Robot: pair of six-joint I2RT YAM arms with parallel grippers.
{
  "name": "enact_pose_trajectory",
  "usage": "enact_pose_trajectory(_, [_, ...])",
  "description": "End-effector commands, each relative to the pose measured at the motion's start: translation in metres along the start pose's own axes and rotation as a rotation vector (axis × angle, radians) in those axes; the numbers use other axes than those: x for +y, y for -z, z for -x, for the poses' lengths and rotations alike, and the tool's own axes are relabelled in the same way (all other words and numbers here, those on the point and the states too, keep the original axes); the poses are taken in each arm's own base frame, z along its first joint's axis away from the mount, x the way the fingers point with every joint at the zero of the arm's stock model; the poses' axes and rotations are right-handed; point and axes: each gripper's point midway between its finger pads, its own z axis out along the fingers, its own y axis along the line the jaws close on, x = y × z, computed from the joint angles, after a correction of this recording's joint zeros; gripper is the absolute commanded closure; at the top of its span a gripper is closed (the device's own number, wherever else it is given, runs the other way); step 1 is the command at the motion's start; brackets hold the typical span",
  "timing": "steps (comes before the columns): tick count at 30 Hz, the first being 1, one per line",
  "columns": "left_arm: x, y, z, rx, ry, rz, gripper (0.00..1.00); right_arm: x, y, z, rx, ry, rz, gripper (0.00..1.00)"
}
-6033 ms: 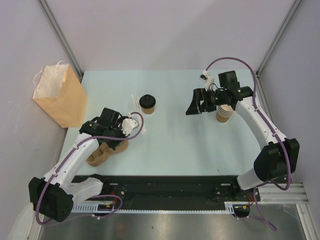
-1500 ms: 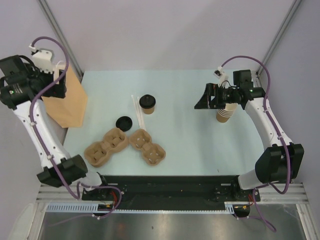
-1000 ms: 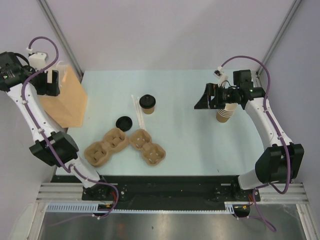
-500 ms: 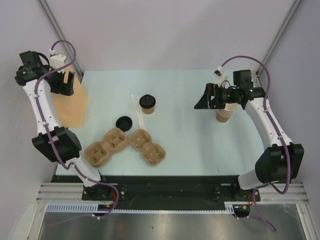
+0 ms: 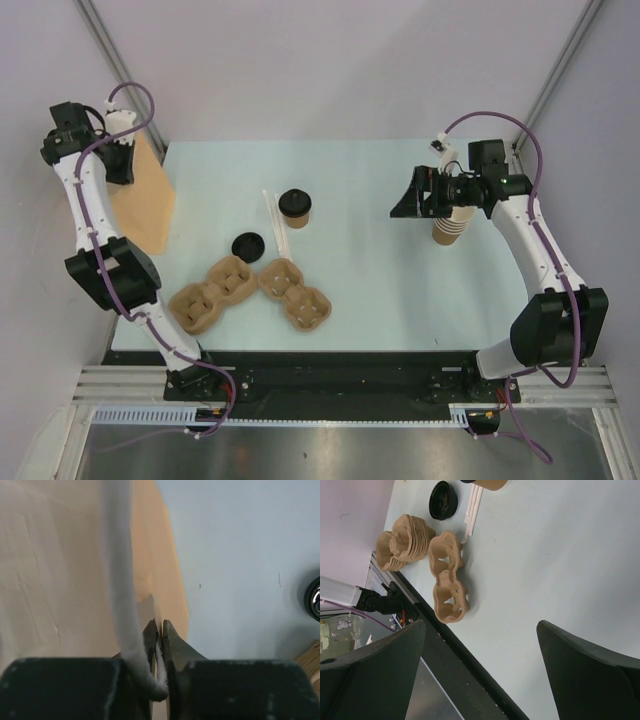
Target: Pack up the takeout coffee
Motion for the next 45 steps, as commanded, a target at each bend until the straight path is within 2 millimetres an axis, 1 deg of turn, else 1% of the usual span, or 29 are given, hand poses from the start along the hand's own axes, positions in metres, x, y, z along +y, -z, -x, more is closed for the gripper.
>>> enact_pose_trajectory(1, [-0.007, 0.05, 0.049, -0.172, -0.088, 0.057, 0.95, 0.007, 0.012, 0.006, -0.036, 0.02, 0.016, 0.01])
enact_pose_trajectory(2, [-0.012, 0.062, 0.057, -0.202, -0.123, 0.067, 1.0, 0.007, 0.013, 0.007, -0.04, 0.021, 0.018, 0.0])
enact_pose_trajectory(7, [-0.028, 0.1, 0.086, -0.304, -0.234, 0.111, 1.0, 0.003, 0.028, 0.017, -0.092, 0.007, 0.024, 0.0])
enact_pose_trajectory(9, [-0.039, 0.121, 0.102, -0.357, -0.283, 0.127, 1.0, 0.005, 0.032, 0.019, -0.102, 0.012, 0.036, 0.0])
enact_pose_trajectory(10, [-0.042, 0.135, 0.11, -0.386, -0.298, 0.137, 1.0, -0.002, 0.042, 0.024, -0.129, 0.001, 0.018, 0.0])
enact_pose_trajectory(13, [-0.07, 0.159, 0.126, -0.449, -0.362, 0.113, 1.0, -0.005, 0.055, 0.031, -0.153, 0.001, 0.012, 0.0])
enact_pose_trajectory(14, [-0.087, 0.17, 0.136, -0.487, -0.406, 0.097, 1.0, -0.005, 0.059, 0.034, -0.163, 0.004, 0.01, 0.0])
enact_pose_trajectory(16, [-0.108, 0.192, 0.145, -0.547, -0.46, 0.089, 1.0, -0.009, 0.073, 0.042, -0.193, 0.005, -0.004, 0.0])
enact_pose_trajectory(17, [-0.129, 0.2, 0.152, -0.585, -0.51, 0.057, 1.0, -0.01, 0.077, 0.045, -0.202, 0.008, -0.007, 0.0])
enact_pose_trajectory(18, [-0.141, 0.216, 0.154, -0.627, -0.535, 0.049, 1.0, -0.009, 0.083, 0.048, -0.214, 0.011, -0.004, 0.0])
enact_pose_trajectory(19, [-0.155, 0.224, 0.157, -0.662, -0.565, 0.026, 1.0, -0.014, 0.091, 0.05, -0.229, -0.002, -0.019, 0.0])
enact_pose_trajectory(20, [-0.181, 0.232, 0.162, -0.705, -0.609, -0.027, 1.0, -0.013, 0.098, 0.057, -0.246, 0.013, -0.026, 0.0])
enact_pose_trajectory(22, [-0.204, 0.248, 0.162, -0.76, -0.663, -0.048, 1.0, -0.013, 0.109, 0.061, -0.263, 0.011, -0.035, 0.0])
enact_pose_trajectory(23, [-0.232, 0.255, 0.163, -0.796, -0.712, -0.098, 1.0, -0.015, 0.119, 0.068, -0.284, 0.017, -0.052, 0.0])
enact_pose_trajectory(25, [-0.257, 0.265, 0.161, -0.836, -0.761, -0.135, 1.0, -0.016, 0.128, 0.071, -0.294, 0.03, -0.063, 0.0])
enact_pose_trajectory(26, [-0.282, 0.272, 0.159, -0.861, -0.798, -0.187, 1.0, -0.021, 0.136, 0.074, -0.311, 0.033, -0.08, 0.0])
enact_pose_trajectory(27, [-0.295, 0.277, 0.157, -0.878, -0.818, -0.219, 1.0, -0.018, 0.143, 0.078, -0.321, 0.043, -0.085, 0.0])
enact_pose_trajectory(28, [-0.321, 0.282, 0.153, -0.893, -0.852, -0.284, 1.0, -0.018, 0.149, 0.08, -0.329, 0.048, -0.093, 0.0])
enact_pose_trajectory(30, [-0.347, 0.283, 0.144, -0.884, -0.882, -0.358, 1.0, -0.021, 0.162, 0.085, -0.347, 0.065, -0.118, 0.0])
enact_pose_trajectory(31, [-0.372, 0.288, 0.136, -0.89, -0.913, -0.436, 1.0, -0.021, 0.167, 0.087, -0.353, 0.072, -0.124, 0.0])
enact_pose_trajectory(32, [-0.389, 0.285, 0.13, -0.875, -0.936, -0.489, 1.0, -0.027, 0.171, 0.086, -0.351, 0.054, -0.131, 0.0])
enact_pose_trajectory(33, [-0.404, 0.279, 0.122, -0.851, -0.958, -0.532, 1.0, -0.024, 0.178, 0.09, -0.362, 0.073, -0.138, 0.0])
enact_pose_trajectory(34, [-0.425, 0.282, 0.113, -0.85, -0.994, -0.583, 1.0, -0.025, 0.179, 0.09, -0.36, 0.073, -0.138, 0.0])
enact_pose_trajectory(36, [-0.45, 0.269, 0.103, -0.822, -1.037, -0.636, 1.0, -0.025, 0.186, 0.087, -0.354, 0.083, -0.148, 0.0])
enact_pose_trajectory(37, [-0.464, 0.27, 0.096, -0.823, -1.061, -0.671, 1.0, -0.025, 0.187, 0.086, -0.348, 0.083, -0.149, 0.0])
enact_pose_trajectory(39, [-0.483, 0.261, 0.087, -0.806, -1.107, -0.707, 1.0, -0.024, 0.189, 0.08, -0.33, 0.109, -0.163, 0.0])
enact_pose_trajectory(41, [-0.5, 0.262, 0.075, -0.806, -1.144, -0.753, 1.0, -0.021, 0.19, 0.073, -0.309, 0.122, -0.169, 0.0])
enact_pose_trajectory(44, [-0.521, 0.247, 0.055, -0.771, -1.2, -0.805, 1.0, -0.016, 0.191, 0.065, -0.284, 0.166, -0.17, 0.02])
enact_pose_trajectory(45, [-0.527, 0.236, 0.042, -0.746, -1.228, -0.824, 1.0, -0.015, 0.191, 0.063, -0.277, 0.175, -0.17, 0.02])
